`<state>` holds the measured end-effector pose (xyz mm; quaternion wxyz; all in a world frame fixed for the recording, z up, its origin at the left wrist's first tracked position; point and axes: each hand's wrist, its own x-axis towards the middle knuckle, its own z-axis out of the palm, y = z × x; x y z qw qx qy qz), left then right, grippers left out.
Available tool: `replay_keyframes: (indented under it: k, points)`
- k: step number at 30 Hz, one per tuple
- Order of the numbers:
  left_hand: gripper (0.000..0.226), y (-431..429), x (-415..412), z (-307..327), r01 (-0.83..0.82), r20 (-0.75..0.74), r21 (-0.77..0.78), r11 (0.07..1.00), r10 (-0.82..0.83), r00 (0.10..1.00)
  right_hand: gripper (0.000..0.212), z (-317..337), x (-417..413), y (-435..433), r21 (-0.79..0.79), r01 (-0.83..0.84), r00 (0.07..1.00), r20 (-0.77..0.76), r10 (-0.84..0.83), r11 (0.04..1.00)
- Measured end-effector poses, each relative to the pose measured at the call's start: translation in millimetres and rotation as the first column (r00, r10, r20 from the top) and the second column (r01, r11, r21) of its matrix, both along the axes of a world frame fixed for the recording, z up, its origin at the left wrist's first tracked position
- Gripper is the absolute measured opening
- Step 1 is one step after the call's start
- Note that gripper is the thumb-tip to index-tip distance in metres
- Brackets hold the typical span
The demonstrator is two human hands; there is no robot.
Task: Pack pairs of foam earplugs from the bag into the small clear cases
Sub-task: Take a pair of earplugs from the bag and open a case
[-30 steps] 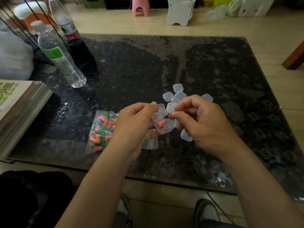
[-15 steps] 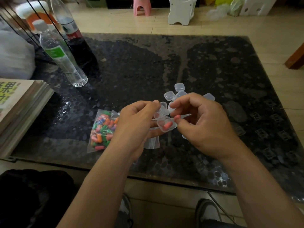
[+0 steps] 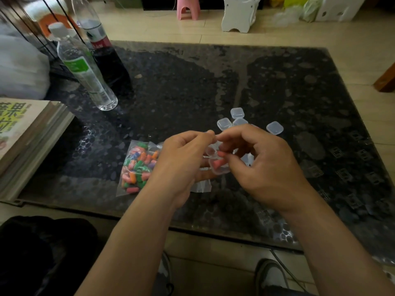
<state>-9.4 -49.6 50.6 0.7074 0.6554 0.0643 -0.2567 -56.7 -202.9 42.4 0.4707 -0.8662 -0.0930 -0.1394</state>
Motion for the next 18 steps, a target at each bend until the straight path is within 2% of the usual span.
replay_keyframes:
  k: [9,13,15,16,18]
  points:
    - [0.022,2.9,3.9,-2.6,-0.076,0.015,-0.008,0.997,0.076,0.997,0.031,-2.5,-0.8,2.4,-0.043,-0.077,0.996,-0.041,0.076,0.996]
    - [0.021,3.8,3.5,-1.4,-0.069,-0.001,-0.031,0.997,0.069,0.998,0.019,-2.8,-0.6,3.1,-0.019,0.053,0.997,-0.052,-0.054,0.998]
    - [0.016,3.3,3.3,-0.6,-0.074,-0.007,-0.068,0.995,0.074,0.997,0.018,-3.9,1.1,1.5,0.031,0.203,0.969,-0.153,-0.196,0.979]
    - [0.012,2.8,2.9,-0.5,-0.066,0.005,-0.082,0.994,0.066,0.998,0.017,-3.8,2.8,0.7,0.083,0.269,0.935,-0.262,-0.240,0.960]
    - [0.015,1.5,1.8,-4.1,-0.028,0.088,-0.069,0.997,0.034,0.996,0.017,0.6,5.4,1.6,0.263,0.366,0.832,-0.523,-0.187,0.892]
